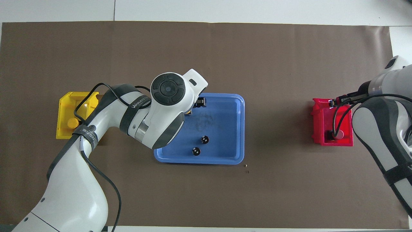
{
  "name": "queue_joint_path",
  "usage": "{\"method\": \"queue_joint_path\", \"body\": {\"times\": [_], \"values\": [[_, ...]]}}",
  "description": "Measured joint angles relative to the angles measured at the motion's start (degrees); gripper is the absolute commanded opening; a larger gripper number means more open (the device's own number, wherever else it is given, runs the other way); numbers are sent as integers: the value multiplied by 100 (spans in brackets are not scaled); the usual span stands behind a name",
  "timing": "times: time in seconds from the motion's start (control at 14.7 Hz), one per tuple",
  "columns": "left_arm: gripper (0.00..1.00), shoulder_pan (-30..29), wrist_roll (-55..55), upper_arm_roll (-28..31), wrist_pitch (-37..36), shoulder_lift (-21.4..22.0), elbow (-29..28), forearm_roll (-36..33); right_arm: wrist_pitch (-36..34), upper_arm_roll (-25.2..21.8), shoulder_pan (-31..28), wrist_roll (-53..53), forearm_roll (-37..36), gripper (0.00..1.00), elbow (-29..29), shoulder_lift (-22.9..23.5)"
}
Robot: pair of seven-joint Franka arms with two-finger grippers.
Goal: Sort red and yellow buttons by color
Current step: 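Grasp the second yellow button with the left gripper while the right gripper releases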
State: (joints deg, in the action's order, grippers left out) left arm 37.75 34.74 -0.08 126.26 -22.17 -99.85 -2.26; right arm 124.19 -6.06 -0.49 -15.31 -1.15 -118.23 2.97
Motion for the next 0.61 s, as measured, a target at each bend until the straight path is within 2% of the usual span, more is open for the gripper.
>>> {"method": "queue_joint_path", "body": {"times": [0.07,0.14,0.2,0.27,0.34,0.61], "values": [[75,0,5,9,-4,-13,0,-1,7,1,-20,-1,0,20,-94,-39],[57,0,28,13,-7,-19,0,-2,43,2,-35,-1,1,20,-189,-65],[23,0,67,14,-13,-21,0,-2,108,3,-46,-1,1,20,-291,-86],[5,1,125,14,-26,-22,0,-2,170,4,-49,-1,1,20,-394,-105],[1,1,184,13,-34,-23,0,-2,235,5,-49,-1,1,20,-491,-121],[1,7,292,12,-34,-28,0,-2,624,21,-50,1,5,20,-824,-146]]}}
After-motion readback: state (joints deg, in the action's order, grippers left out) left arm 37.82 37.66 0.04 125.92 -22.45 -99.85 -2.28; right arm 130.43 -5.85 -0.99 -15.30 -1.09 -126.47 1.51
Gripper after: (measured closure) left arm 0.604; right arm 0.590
